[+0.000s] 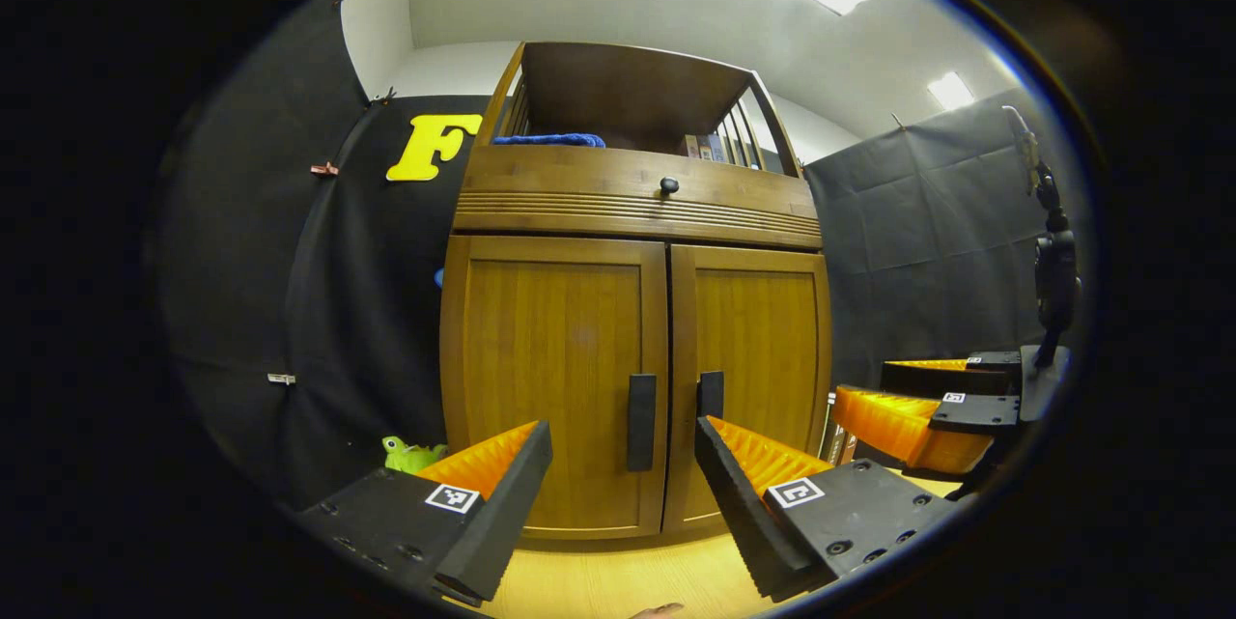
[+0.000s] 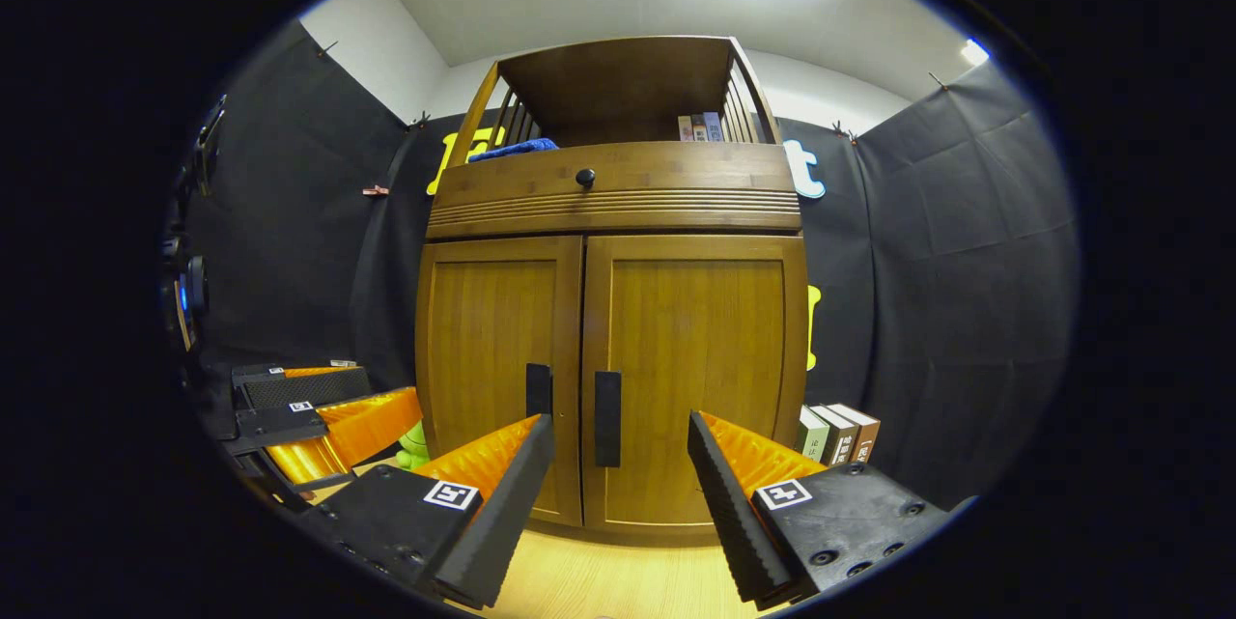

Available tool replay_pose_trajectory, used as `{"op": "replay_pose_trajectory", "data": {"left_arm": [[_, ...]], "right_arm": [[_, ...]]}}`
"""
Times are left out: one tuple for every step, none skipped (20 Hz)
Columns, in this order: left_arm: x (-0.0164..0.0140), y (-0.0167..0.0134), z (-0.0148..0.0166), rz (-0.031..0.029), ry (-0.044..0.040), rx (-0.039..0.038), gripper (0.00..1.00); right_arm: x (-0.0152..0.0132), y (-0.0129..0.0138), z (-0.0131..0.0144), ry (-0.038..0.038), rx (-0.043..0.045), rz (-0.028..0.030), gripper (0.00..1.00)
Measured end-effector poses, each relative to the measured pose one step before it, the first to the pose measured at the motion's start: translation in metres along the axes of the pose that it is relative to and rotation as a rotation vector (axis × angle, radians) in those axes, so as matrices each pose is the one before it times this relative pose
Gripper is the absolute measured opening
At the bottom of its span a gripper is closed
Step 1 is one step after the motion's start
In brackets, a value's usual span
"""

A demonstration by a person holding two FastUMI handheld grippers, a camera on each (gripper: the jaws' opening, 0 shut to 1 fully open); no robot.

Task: Open the right door of the double-door shoe cabinet with the right hand, and open the left door with the left hand.

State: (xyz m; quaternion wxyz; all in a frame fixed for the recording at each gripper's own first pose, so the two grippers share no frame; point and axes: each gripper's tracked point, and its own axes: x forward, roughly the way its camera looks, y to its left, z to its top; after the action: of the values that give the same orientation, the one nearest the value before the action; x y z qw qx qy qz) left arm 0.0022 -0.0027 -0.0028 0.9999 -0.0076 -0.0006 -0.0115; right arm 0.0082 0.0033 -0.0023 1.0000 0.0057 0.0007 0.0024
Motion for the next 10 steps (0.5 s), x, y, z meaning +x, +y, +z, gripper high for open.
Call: {"op": "replay_pose_trajectory", "data": {"left_arm": [[-0.00003, 0.00138, -0.00062, 0.00281, 0.00073, -0.00106, 0.93], [0.00038, 0.00150, 0.00039, 0.00287, -0.00118, 0.00001, 0.93], [0.00103, 0.00143, -0.00063, 0.00264, -0.00058, 0.00110, 0.93], [0.00004, 0.00095, 0.00039, 0.00147, -0.00026, 0.00180, 0.93], [-0.00005, 0.00049, -0.00068, -0.00089, 0.00025, 0.00157, 0.93], [-0.00058, -0.00019, 0.00029, -0.00090, 0.00019, -0.00070, 0.93], [-0.00003, 0.00045, -0.00072, -0.00241, -0.00019, -0.00148, 0.93], [0.00010, 0.00025, 0.00021, -0.00224, -0.00056, -0.00069, 0.93], [-0.00042, 0.00105, -0.00017, 0.00020, -0.00044, 0.00034, 0.93], [0.00031, 0.00155, -0.00022, 0.00304, 0.00132, 0.00138, 0.93]], "right_arm": [[0.00069, 0.00039, 0.00044, -0.00134, -0.00548, -0.00196, 0.89], [0.00011, 0.00076, -0.00065, -0.00152, -0.00293, 0.00062, 0.89], [0.00116, 0.00141, -0.00015, 0.00053, -0.00065, 0.00217, 0.89], [-0.00017, 0.00190, -0.00042, 0.00042, 0.00096, 0.00234, 0.89], [0.00073, 0.00149, 0.00032, 0.00155, 0.00104, 0.00187, 0.89], [0.00088, 0.00076, -0.00070, 0.00042, -0.00015, 0.00119, 0.89], [0.00092, 0.00064, -0.00019, 0.00012, -0.00297, 0.00038, 0.89], [0.00050, -0.00003, -0.00053, -0.00160, -0.00414, -0.00124, 0.89], [0.00111, 0.00103, -0.00026, -0.00051, -0.00364, -0.00096, 0.89], [0.00059, 0.00117, -0.00171, 0.00248, -0.00114, 0.00281, 0.89]]}}
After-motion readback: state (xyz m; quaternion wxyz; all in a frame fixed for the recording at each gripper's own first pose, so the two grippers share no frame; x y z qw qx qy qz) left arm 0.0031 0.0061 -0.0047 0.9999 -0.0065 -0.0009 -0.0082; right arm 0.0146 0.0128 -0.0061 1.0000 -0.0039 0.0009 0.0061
